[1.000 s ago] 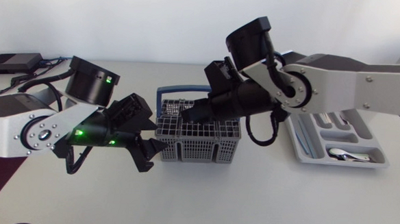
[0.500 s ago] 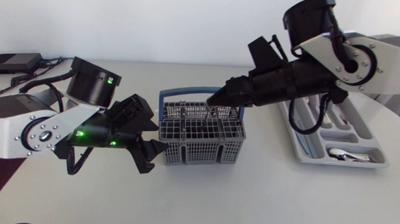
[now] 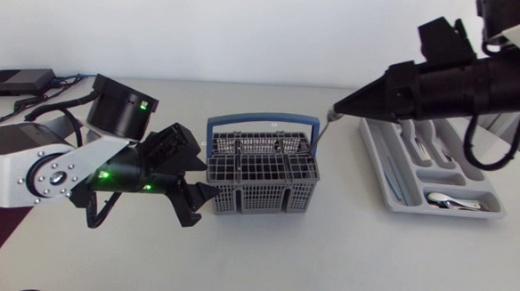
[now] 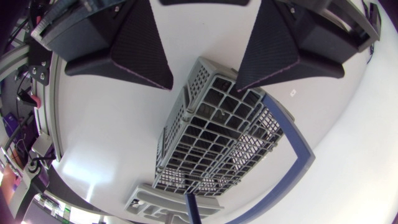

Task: Transfer all utensils from the basket to the drawer tray.

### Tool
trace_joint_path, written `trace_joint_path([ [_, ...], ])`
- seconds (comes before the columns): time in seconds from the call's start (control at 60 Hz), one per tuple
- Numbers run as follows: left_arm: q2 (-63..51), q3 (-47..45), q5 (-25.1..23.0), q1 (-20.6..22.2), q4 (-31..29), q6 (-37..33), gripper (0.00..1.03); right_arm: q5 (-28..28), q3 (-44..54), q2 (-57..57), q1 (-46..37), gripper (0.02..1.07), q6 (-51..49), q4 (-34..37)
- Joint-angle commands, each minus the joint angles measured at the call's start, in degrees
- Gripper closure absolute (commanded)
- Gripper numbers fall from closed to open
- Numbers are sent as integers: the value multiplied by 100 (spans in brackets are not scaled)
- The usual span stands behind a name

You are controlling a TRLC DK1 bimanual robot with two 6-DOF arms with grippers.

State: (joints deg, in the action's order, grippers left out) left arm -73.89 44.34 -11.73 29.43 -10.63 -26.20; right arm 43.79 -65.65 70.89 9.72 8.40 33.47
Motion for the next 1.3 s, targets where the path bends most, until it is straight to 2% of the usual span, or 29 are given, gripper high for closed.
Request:
trace_joint_path([
  [0.0, 138, -197, -14, -7, -70, -35, 32, -125, 140, -295, -321, 101, -322, 203],
  [0.2, 226, -162, -14, 10, -141, -26, 32, -617, 289, -515, -1191, 101, -1174, 801],
  [0.333, 305, -180, -14, 10, -185, 0, 32, -1162, 368, -418, -1842, 101, -1974, 1117],
  [0.417, 357, -180, -14, 1, -229, 9, 32, -1654, 571, -313, -2439, 101, -2633, 1030],
  [0.483, 384, -171, -14, 1, -255, 9, 32, -1795, 676, -190, -2844, 101, -3020, 986],
  [0.783, 393, -74, 39, -7, -325, 62, 32, -2815, 1247, 671, -3854, 101, -4101, -324],
  [1.0, 419, -74, 65, -16, -387, 88, 32, -3623, 1564, 1313, -3916, 101, -4295, -1519],
  [1.25, 524, -127, 65, -69, -431, 80, 32, -3869, 1696, 1928, -3907, 100, -4444, -2082],
  [1.283, 533, -127, 65, -78, -440, 80, 32, -3922, 1748, 1972, -3881, 98, -4444, -2134],
])
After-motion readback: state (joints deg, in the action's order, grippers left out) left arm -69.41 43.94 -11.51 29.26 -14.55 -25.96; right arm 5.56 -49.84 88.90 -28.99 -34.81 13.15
